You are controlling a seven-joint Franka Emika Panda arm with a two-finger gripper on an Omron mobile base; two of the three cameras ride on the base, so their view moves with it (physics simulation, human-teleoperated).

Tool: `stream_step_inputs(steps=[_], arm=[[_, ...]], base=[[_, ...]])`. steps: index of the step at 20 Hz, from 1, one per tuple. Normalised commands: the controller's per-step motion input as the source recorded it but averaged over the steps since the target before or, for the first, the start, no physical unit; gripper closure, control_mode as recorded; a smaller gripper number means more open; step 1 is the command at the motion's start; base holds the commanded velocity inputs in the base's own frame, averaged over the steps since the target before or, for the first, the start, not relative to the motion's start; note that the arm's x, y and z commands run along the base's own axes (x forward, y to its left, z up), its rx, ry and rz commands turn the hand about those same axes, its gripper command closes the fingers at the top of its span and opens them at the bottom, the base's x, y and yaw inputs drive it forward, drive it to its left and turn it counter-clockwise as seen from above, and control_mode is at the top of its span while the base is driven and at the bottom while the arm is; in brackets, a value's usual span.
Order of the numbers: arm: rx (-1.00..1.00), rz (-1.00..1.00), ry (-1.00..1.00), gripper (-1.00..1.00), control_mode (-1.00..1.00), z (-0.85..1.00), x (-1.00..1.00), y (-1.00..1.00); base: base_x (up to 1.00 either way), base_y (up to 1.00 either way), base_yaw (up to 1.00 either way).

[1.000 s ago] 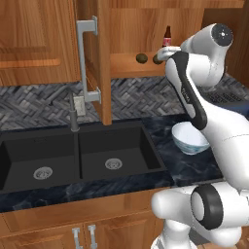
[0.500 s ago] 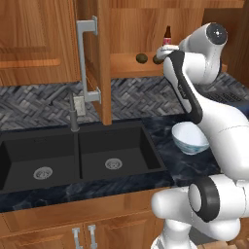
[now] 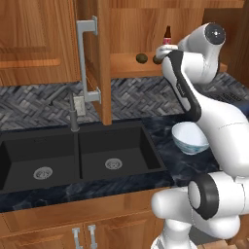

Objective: Open the cabinet. Pick the kiwi and kiwi from the cabinet and place them into the bowl. Then close the cabinet.

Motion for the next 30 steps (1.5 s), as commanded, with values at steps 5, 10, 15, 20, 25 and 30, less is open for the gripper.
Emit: stream_step_inputs(steps=[5,10,15,20,25,30], arm=[[0.00,0.00,0.00,-1.00,-1.00,-0.04,0.21,0.00],[0.00,0.00,0.00,-1.00,-1.00,-0.18,0.30,0.00],[0.00,0.00,0.00,-1.00,-1.00,-0.05,0.34,0.00],[0.06,0.00,0.02,-1.00,-1.00,0.00,0.38,-0.01],[0.11,0.00,0.09,-1.00,-1.00,0.00,0.32,-0.09],[0.10,0.00,0.08,-1.00,-1.00,0.00,0.31,-0.10]], base=[[0.00,0.00,0.00],[0.00,0.00,0.00],[0.00,0.00,0.00],[0.00,0.00,0.00],[0.00,0.00,0.00],[0.00,0.00,0.00]])
